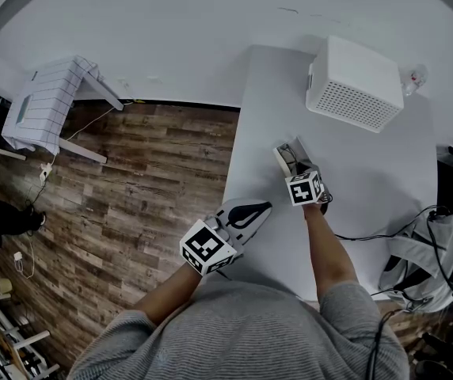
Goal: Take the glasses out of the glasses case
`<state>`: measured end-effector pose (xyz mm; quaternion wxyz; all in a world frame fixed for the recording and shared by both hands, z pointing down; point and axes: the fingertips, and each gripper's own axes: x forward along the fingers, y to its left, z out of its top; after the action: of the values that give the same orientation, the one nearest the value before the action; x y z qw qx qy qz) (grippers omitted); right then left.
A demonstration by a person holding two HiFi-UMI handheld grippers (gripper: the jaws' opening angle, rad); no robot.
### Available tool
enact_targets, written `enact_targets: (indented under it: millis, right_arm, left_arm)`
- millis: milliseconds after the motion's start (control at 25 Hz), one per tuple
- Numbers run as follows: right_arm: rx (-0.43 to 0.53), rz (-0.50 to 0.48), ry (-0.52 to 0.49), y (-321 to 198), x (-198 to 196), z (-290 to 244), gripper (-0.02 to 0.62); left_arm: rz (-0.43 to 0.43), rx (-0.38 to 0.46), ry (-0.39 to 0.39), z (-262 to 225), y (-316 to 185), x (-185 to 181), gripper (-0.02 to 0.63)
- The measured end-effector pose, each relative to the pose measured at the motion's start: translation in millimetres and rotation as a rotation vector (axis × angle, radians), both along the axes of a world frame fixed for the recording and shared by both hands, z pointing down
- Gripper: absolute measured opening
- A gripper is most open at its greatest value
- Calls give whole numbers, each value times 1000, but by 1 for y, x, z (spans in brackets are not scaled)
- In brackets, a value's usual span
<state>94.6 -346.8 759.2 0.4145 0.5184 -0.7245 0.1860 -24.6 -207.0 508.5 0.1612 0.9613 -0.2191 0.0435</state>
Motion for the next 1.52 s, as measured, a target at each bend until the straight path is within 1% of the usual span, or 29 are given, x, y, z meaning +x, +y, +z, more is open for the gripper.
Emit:
enact_targets:
  millis: [320,880,1320,1520]
  right_arm:
    - [64,7,-15,1,1,-19,32]
    - [159,-22,-18,-3,-6,-55,32]
    - [323,-25,-126,1,-19,-122,32]
    - [352,-26,-149,5,-24,-139,32]
  left_arm:
    - [8,1,-2,0,3,3,14]
    - [12,15,3,-5,6,3,14]
    - [15,30,15,-11,9,5,14]
    - [17,38,21,-14,10,6,14]
